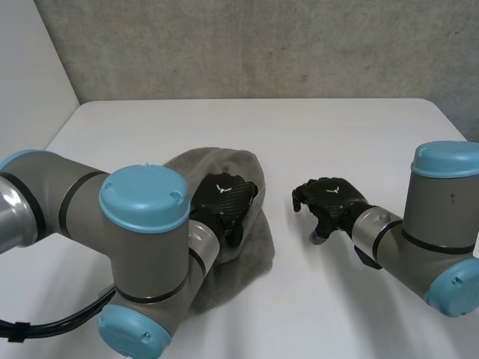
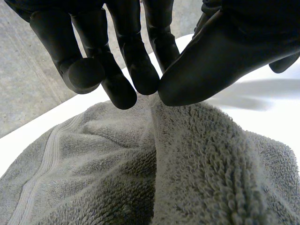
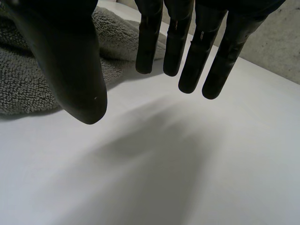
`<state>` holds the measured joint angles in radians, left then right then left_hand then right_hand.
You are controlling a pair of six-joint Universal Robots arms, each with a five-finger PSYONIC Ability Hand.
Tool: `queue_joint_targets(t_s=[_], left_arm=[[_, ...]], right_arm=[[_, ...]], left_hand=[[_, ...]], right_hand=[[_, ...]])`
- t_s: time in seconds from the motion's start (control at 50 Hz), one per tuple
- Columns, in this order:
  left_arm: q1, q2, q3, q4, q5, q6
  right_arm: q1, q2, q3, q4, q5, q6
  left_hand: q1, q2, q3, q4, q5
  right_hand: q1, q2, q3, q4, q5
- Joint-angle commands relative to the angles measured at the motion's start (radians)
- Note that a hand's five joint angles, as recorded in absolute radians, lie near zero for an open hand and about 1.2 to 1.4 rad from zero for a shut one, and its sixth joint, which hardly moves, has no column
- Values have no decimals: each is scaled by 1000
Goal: Fold the towel.
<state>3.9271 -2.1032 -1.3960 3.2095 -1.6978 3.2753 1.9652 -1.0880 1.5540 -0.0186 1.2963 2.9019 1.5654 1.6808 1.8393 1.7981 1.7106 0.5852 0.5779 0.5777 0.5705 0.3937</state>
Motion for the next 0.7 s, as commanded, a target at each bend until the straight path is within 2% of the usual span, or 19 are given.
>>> queue_joint_targets(t_s=[0.02,0.08,0.24,0.32,0.36,0.46,0.56,0.7], left_arm=[[15,89,-135,93,-36,-62],[9,80,-92,66,-36,-63],[-2,51,-34,0,-39,-66],[-3,51,-32,0,-39,-66],[-15,46,-24,0,-39,-66],[-28,28,3,-8,-40,-68],[-35,15,28,-29,-40,-69],[-35,14,34,-39,-40,-69]], right_arm=[[-11,-98,135,-92,89,-110],[-14,-99,126,-86,115,-110],[-19,-96,123,-86,98,-119],[-37,-96,124,-87,49,-132],[-61,-96,126,-89,-32,-136],[-106,-98,124,-89,-110,-127],[-137,-98,124,-95,-126,-127],[-154,-95,121,-96,-124,-127]], left_hand=[[-169,-285,-443,-402,-489],[-169,-285,-443,-402,-489],[-169,-285,-443,-402,-489],[-169,-285,-443,-402,-489],[-169,-285,-443,-402,-489],[-169,-285,-443,-402,-489],[-169,-285,-443,-402,-489],[-189,-305,-463,-422,-509]], right_hand=[[325,332,332,339,342],[325,332,332,339,342],[325,332,332,339,342],[325,332,332,339,342],[310,317,318,325,327],[249,256,256,263,266],[96,103,104,111,113],[93,100,100,107,110]])
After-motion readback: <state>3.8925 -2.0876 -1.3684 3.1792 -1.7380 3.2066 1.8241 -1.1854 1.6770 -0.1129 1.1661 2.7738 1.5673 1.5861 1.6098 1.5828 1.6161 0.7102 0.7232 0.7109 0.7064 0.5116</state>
